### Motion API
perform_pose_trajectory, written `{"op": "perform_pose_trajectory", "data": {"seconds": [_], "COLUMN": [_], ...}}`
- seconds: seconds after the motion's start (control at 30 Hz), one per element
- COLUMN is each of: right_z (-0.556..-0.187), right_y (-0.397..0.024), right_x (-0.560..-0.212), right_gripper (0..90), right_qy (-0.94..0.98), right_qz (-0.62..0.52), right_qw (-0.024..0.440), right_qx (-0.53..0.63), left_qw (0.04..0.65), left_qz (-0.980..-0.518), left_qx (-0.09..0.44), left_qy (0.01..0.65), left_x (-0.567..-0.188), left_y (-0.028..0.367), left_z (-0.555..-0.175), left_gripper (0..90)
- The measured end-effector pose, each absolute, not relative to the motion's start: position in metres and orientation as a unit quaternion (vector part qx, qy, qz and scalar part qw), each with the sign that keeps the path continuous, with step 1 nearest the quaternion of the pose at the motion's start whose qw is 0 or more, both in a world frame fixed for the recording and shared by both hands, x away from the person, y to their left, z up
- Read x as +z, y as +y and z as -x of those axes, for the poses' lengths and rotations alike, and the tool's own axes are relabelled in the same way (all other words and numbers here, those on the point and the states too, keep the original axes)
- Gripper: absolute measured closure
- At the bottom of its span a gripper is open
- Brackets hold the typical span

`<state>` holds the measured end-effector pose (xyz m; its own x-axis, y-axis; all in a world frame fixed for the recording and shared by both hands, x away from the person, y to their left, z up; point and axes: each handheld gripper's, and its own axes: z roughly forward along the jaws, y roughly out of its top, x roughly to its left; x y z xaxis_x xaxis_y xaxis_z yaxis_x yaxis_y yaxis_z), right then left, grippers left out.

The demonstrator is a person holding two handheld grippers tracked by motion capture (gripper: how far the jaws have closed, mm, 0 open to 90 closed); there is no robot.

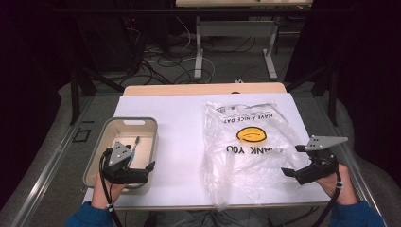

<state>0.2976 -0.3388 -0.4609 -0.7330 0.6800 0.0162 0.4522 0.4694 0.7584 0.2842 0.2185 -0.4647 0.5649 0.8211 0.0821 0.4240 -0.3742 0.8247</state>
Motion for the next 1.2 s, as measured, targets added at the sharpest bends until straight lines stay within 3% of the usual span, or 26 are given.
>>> {"op": "perform_pose_trajectory", "data": {"seconds": [1.2], "right_z": [-0.300], "right_y": [-0.336], "right_x": [-0.462], "right_gripper": [0.0], "right_qy": [0.854], "right_qz": [-0.339], "right_qw": [0.148], "right_qx": [0.365], "left_qw": [0.368], "left_qz": [-0.817], "left_qx": [0.244], "left_qy": [0.371], "left_x": [-0.463], "left_y": [0.183], "left_z": [-0.289], "left_gripper": [1.2]}}
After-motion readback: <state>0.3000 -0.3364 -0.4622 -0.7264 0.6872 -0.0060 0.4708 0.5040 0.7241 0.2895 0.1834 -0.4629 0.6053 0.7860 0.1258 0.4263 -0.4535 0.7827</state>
